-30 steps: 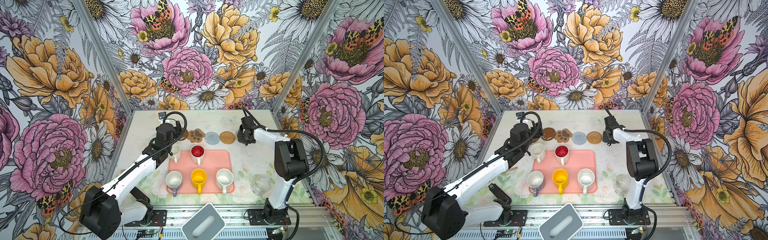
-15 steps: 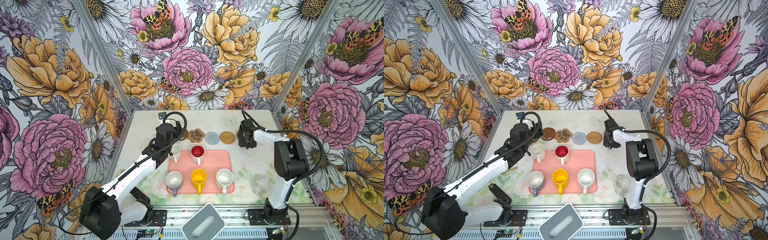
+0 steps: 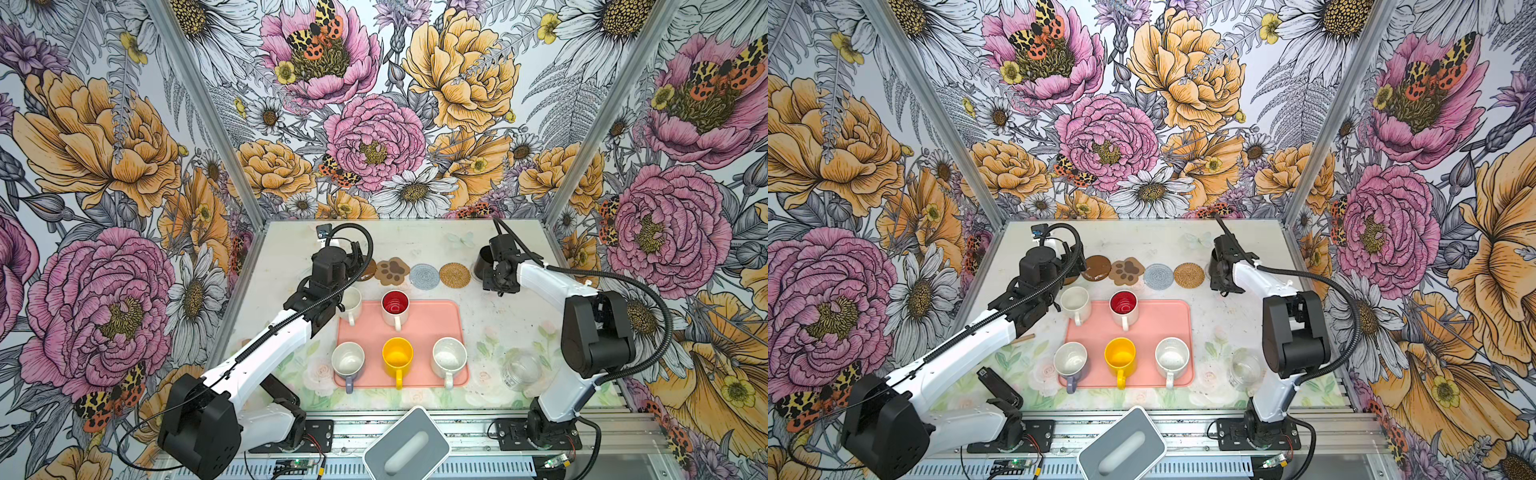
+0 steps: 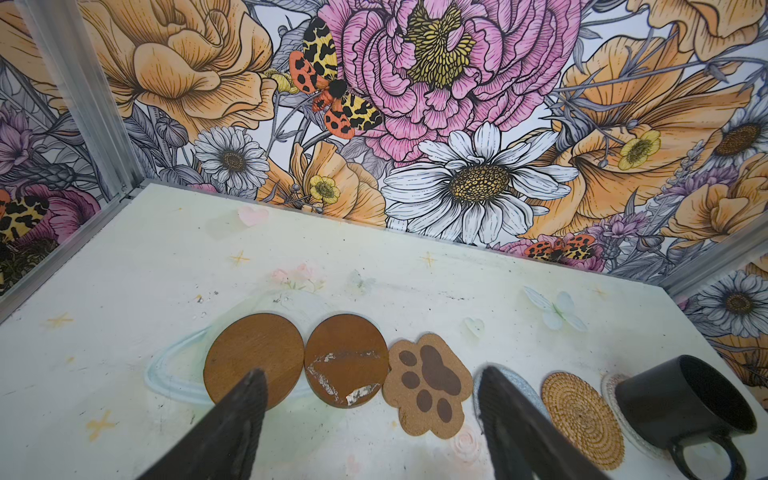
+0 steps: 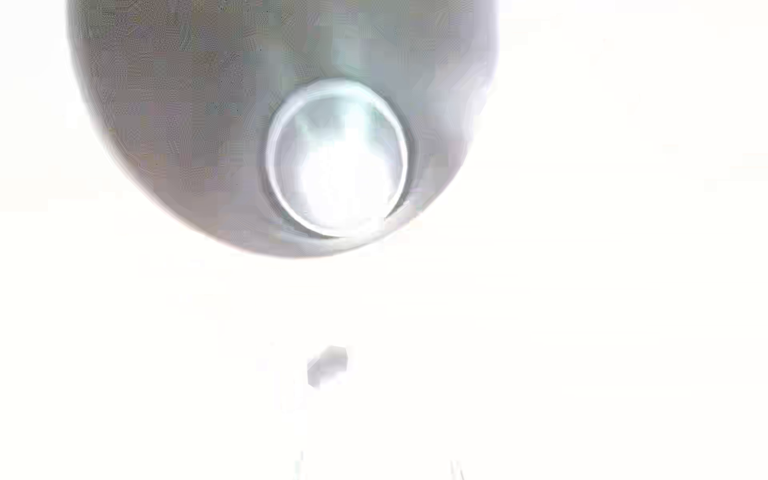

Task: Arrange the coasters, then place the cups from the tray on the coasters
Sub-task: 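Lower the black mug onto the beaded coaster and open the right gripper, then raise the right gripper while the left gripper descends over the white mug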

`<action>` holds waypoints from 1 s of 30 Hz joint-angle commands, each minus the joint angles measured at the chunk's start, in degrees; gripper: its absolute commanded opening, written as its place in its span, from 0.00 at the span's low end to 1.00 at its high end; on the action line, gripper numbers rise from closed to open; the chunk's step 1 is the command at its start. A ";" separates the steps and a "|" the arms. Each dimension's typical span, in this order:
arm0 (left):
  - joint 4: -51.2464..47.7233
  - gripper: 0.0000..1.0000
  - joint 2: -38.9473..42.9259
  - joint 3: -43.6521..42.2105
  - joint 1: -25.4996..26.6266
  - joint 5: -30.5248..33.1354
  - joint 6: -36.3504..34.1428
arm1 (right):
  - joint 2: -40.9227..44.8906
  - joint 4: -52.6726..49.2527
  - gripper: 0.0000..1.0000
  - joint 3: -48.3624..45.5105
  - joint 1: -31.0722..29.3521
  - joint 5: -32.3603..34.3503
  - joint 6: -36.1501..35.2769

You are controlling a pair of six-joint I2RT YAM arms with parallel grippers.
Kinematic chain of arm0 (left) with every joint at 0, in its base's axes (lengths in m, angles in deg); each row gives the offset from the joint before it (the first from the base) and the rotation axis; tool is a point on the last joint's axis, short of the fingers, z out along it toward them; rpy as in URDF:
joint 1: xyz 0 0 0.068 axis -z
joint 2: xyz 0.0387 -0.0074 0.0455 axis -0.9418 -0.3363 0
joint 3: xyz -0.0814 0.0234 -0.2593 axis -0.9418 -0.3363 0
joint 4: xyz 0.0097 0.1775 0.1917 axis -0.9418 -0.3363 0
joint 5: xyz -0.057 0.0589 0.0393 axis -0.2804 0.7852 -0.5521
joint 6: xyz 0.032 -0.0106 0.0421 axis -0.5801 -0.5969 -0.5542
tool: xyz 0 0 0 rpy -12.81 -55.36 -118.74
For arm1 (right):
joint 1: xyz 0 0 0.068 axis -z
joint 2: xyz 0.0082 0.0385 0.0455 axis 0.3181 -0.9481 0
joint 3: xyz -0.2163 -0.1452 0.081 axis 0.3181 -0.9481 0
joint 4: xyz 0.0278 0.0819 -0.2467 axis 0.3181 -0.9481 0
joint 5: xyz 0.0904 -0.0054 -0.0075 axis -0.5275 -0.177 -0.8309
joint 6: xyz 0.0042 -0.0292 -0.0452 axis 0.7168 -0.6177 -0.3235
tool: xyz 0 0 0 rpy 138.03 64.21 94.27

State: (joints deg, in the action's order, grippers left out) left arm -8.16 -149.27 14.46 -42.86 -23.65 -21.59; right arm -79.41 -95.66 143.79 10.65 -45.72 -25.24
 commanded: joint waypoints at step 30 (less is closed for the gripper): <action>-36.42 0.77 10.39 2.89 4.73 -0.44 3.27 | 32.16 15.85 0.54 -15.54 -14.21 5.87 20.14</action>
State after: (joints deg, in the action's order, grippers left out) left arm -38.74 -139.48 18.02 -39.10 -23.98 -20.65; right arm -48.53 -83.18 128.75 -3.30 -40.93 -5.65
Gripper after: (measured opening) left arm 0.767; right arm 0.543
